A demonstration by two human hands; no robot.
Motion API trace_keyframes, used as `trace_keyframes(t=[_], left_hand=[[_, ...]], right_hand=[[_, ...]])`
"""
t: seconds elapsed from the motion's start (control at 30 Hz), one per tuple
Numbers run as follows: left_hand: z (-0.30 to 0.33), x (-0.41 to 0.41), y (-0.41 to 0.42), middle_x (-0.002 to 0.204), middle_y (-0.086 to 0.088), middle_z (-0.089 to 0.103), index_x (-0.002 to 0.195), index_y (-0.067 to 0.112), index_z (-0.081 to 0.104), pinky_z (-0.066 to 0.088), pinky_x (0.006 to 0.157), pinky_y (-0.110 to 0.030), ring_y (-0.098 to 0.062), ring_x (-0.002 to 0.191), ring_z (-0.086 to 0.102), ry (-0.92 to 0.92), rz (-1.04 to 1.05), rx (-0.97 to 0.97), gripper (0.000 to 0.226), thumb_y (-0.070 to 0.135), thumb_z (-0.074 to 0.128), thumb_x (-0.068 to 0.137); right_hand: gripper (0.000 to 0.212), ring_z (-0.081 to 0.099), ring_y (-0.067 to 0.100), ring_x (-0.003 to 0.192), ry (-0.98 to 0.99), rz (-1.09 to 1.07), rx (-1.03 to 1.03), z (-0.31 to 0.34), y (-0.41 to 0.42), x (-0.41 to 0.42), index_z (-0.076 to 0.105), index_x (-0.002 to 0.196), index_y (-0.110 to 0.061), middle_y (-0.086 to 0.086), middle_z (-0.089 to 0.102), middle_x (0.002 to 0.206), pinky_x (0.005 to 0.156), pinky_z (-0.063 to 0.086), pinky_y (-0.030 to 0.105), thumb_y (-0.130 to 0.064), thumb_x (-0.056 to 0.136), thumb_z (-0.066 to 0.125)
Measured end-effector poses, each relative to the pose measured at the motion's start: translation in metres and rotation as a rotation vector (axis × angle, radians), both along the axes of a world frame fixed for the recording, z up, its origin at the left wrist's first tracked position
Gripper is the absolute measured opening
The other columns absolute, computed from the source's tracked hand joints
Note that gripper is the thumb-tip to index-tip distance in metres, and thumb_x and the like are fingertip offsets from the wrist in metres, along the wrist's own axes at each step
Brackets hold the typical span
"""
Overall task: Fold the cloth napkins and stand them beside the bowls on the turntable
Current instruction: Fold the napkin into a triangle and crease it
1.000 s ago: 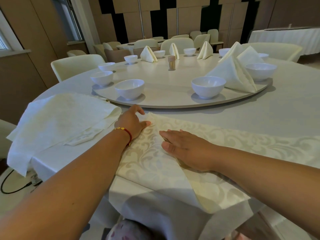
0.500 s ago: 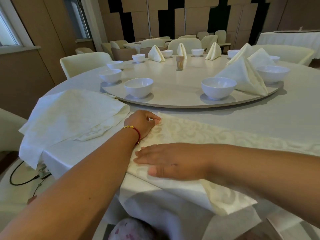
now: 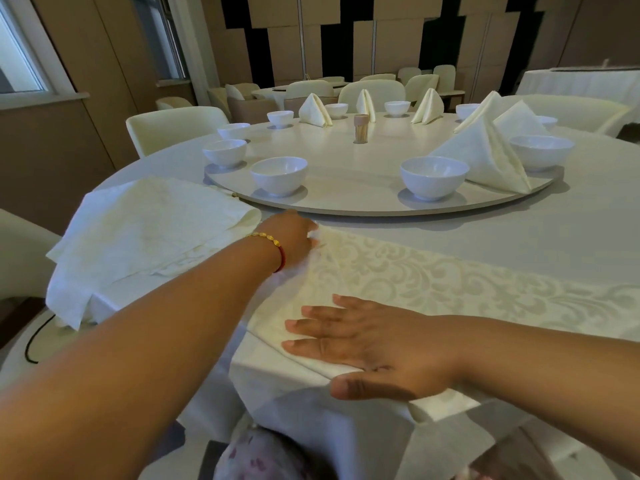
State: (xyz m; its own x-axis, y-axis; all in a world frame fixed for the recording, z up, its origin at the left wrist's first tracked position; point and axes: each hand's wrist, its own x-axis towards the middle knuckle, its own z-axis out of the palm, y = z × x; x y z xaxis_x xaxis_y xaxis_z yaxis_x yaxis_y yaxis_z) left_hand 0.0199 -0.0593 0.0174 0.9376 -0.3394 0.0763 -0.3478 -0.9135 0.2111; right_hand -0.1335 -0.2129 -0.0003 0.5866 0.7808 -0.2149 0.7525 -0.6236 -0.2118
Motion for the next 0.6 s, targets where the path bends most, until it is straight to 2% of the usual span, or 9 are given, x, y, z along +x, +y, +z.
trace_keyframes(t=[0.1,0.17,0.23,0.27,0.3,0.37,0.47,0.53,0.6], left_hand=[[0.010,-0.019,-0.004,0.120,-0.013,0.057,0.130,0.015,0.056,0.044,0.094,-0.035,-0.031,0.112,0.055,-0.039,-0.055,-0.135,0.034,0.024,0.042,0.100],[0.003,-0.031,-0.003,0.100,-0.006,0.062,0.103,0.013,0.067,0.044,0.085,-0.031,-0.026,0.100,0.059,0.028,-0.107,-0.160,0.027,0.021,0.042,0.100],[-0.011,-0.041,0.001,0.079,-0.003,0.057,0.071,0.014,0.057,0.038,0.072,-0.029,-0.021,0.080,0.056,0.076,-0.147,-0.104,0.032,0.023,0.044,0.099],[-0.017,-0.042,0.003,0.079,-0.002,0.054,0.069,0.014,0.051,0.037,0.073,-0.030,-0.020,0.077,0.052,0.057,-0.159,-0.086,0.033,0.025,0.044,0.099],[-0.024,-0.042,0.005,0.085,-0.001,0.054,0.073,0.014,0.052,0.039,0.078,-0.031,-0.019,0.083,0.050,0.019,-0.171,-0.073,0.030,0.027,0.043,0.099],[-0.032,-0.040,0.006,0.113,-0.002,0.057,0.102,0.009,0.061,0.037,0.098,-0.032,-0.020,0.109,0.049,-0.031,-0.180,-0.039,0.030,0.029,0.039,0.101],[-0.033,-0.042,0.006,0.150,-0.001,0.036,0.142,0.013,0.041,0.021,0.112,-0.028,-0.019,0.138,0.028,-0.001,-0.133,0.002,0.048,0.037,0.033,0.102],[-0.035,-0.041,0.006,0.158,0.000,0.021,0.151,0.016,0.025,0.015,0.116,-0.029,-0.016,0.145,0.017,0.021,-0.108,0.033,0.059,0.046,0.030,0.100],[-0.037,-0.039,0.006,0.161,0.001,0.011,0.153,0.017,0.016,0.011,0.118,-0.029,-0.014,0.147,0.009,0.034,-0.108,0.083,0.068,0.054,0.028,0.098]], right_hand=[[0.070,-0.020,-0.004,0.142,-0.002,-0.008,0.008,-0.001,0.000,0.000,0.003,0.152,-0.039,-0.019,-0.010,0.159,0.119,-0.011,0.034,-0.071,0.091,0.011],[0.065,-0.020,-0.004,0.142,0.000,-0.016,0.015,-0.002,-0.001,0.000,0.003,0.152,-0.039,-0.019,-0.009,0.159,0.118,-0.013,0.033,-0.062,0.093,0.017],[0.064,-0.019,-0.004,0.142,-0.008,-0.010,0.023,-0.001,-0.001,-0.001,0.004,0.153,-0.039,-0.018,-0.008,0.160,0.118,-0.013,0.032,-0.058,0.093,0.019],[0.065,-0.019,-0.003,0.142,-0.019,-0.004,0.021,-0.002,-0.001,-0.001,0.004,0.153,-0.038,-0.018,-0.008,0.160,0.118,-0.013,0.032,-0.058,0.093,0.018],[0.066,-0.019,-0.003,0.143,-0.032,0.003,0.016,-0.003,-0.001,0.000,0.004,0.153,-0.038,-0.017,-0.008,0.160,0.118,-0.013,0.032,-0.060,0.092,0.017],[0.070,-0.019,-0.002,0.143,-0.051,0.016,0.007,-0.004,-0.002,0.000,0.003,0.153,-0.037,-0.016,-0.009,0.160,0.118,-0.012,0.034,-0.068,0.091,0.014],[0.081,-0.021,-0.001,0.143,-0.052,0.037,-0.008,-0.004,-0.006,-0.003,0.000,0.153,-0.035,-0.015,-0.011,0.160,0.118,-0.013,0.035,-0.073,0.081,0.005],[0.082,-0.021,-0.003,0.142,-0.022,0.055,0.018,-0.002,-0.010,-0.008,0.002,0.154,-0.033,-0.016,-0.010,0.160,0.118,-0.014,0.034,-0.070,0.080,0.006],[0.082,-0.013,-0.006,0.143,0.058,0.065,0.093,-0.002,-0.016,-0.011,0.012,0.153,-0.031,-0.016,0.001,0.160,0.119,-0.011,0.032,-0.071,0.082,0.005]])
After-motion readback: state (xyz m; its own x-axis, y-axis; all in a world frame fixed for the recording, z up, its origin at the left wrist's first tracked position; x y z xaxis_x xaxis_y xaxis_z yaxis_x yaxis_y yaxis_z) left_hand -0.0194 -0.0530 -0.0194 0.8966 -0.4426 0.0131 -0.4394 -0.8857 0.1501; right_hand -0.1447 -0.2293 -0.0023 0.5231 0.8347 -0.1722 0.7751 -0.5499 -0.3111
